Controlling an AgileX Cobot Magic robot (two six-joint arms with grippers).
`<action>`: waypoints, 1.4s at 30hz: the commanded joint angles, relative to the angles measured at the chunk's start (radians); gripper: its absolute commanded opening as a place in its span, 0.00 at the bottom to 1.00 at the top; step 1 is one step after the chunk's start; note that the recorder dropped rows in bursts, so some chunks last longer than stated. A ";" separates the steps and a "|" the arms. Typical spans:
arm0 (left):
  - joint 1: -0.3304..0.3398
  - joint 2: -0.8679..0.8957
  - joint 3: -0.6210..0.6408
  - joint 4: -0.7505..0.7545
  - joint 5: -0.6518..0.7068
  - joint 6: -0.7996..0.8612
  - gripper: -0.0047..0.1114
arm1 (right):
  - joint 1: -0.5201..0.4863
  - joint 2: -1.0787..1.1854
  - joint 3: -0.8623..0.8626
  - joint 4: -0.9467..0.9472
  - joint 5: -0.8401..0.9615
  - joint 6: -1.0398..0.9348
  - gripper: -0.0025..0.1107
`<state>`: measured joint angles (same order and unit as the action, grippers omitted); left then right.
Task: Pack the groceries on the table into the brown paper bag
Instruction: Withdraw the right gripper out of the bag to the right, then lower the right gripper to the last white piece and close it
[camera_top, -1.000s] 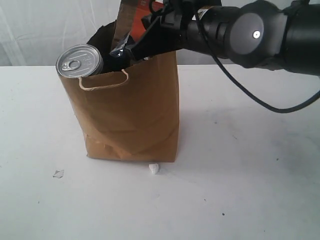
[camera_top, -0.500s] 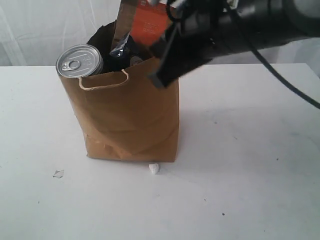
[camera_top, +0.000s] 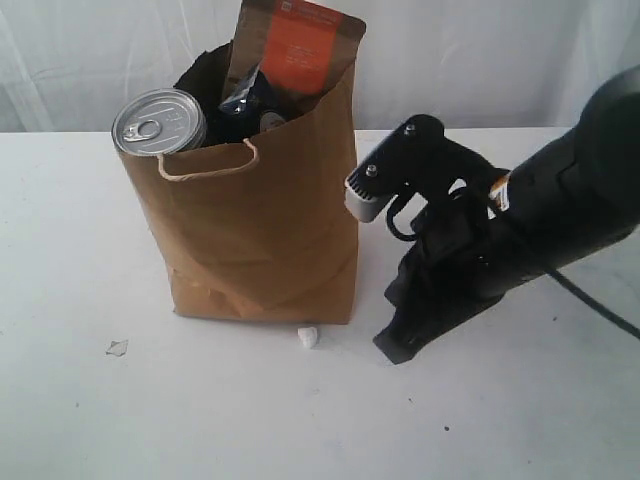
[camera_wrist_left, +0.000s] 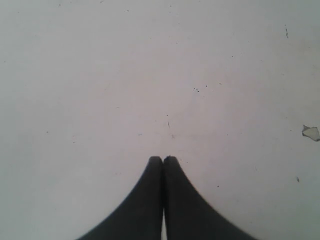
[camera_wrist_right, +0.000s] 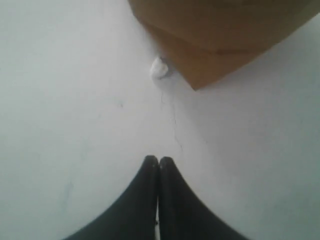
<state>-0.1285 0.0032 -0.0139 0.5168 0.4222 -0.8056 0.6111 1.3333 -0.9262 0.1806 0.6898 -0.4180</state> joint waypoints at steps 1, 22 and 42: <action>-0.002 -0.003 0.010 -0.011 0.042 -0.002 0.04 | -0.004 0.091 0.044 0.040 -0.198 -0.035 0.14; -0.002 -0.003 0.010 -0.011 0.042 -0.002 0.04 | 0.124 0.571 -0.110 0.264 -0.475 0.094 0.41; -0.002 -0.003 0.010 -0.011 0.042 -0.002 0.04 | 0.087 0.462 -0.150 0.205 -0.155 0.110 0.02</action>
<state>-0.1285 0.0032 -0.0139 0.5168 0.4222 -0.8056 0.7036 1.8606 -1.0635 0.3891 0.4632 -0.3132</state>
